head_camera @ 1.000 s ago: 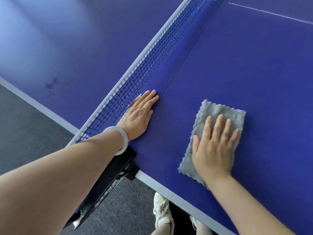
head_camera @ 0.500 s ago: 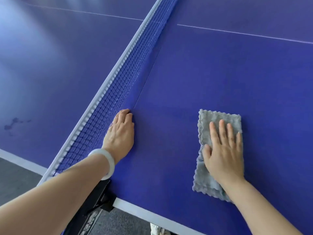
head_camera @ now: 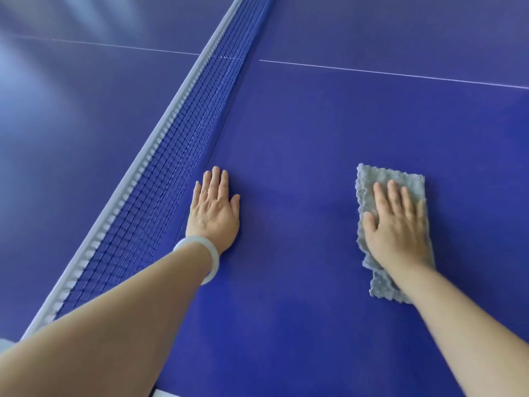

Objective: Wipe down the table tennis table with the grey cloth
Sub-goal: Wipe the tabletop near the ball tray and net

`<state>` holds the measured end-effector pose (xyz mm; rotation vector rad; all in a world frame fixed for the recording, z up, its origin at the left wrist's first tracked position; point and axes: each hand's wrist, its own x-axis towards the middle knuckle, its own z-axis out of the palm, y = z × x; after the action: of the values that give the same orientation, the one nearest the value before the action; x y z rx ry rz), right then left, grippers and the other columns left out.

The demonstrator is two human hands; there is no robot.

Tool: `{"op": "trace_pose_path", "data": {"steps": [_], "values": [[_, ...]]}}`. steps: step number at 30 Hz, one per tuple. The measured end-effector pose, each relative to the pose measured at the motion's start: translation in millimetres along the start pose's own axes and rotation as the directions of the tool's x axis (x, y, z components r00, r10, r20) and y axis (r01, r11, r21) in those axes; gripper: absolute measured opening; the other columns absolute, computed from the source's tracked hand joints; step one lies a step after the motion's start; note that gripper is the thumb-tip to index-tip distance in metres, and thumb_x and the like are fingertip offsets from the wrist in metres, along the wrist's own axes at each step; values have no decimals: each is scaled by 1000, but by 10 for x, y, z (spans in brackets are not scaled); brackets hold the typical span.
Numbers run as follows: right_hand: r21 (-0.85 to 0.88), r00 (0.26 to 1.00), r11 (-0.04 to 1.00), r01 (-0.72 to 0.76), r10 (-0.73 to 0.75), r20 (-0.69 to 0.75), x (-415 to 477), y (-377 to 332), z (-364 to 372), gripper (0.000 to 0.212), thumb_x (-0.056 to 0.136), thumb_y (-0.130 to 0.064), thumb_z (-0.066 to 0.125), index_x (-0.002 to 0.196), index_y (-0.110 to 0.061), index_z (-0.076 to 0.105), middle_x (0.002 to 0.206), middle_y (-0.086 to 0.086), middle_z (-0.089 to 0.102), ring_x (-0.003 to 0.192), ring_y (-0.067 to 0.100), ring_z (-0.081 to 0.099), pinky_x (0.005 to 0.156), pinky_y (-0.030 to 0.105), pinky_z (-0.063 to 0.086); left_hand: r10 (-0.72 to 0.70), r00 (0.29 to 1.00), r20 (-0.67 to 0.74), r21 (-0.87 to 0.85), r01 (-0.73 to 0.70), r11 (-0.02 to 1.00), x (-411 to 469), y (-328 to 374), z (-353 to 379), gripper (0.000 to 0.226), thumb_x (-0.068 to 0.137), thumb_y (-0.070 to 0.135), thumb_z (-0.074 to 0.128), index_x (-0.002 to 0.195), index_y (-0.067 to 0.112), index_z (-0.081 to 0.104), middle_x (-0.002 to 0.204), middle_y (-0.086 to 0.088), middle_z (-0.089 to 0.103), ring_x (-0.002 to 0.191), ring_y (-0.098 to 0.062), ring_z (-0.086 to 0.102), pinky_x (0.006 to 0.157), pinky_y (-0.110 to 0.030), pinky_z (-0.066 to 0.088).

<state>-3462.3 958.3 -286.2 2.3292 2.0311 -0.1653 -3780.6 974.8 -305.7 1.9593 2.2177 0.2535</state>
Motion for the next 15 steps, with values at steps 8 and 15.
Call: {"op": "trace_pose_path", "data": {"steps": [8,15], "values": [[192,821,801,567,-569,-53,-952,-1405,223,58,102,-37,24,154,-15,32,163,6,22,153,25,12,121,50,16,13,1000,-23,-64,-15,998,-3,-25,-37,56,106,28,24,159,16,9,166,3,-2,150,-7,-10,118,-21,-16],[22,915,915,404,-404,-3,1134,-528,-63,56,104,-30,11,159,-26,3,167,-5,-2,153,14,-5,125,41,-3,7,999,-48,-101,-11,995,-13,-46,-24,55,106,25,23,159,22,9,162,13,-6,148,-1,-14,116,-16,-17]]}}
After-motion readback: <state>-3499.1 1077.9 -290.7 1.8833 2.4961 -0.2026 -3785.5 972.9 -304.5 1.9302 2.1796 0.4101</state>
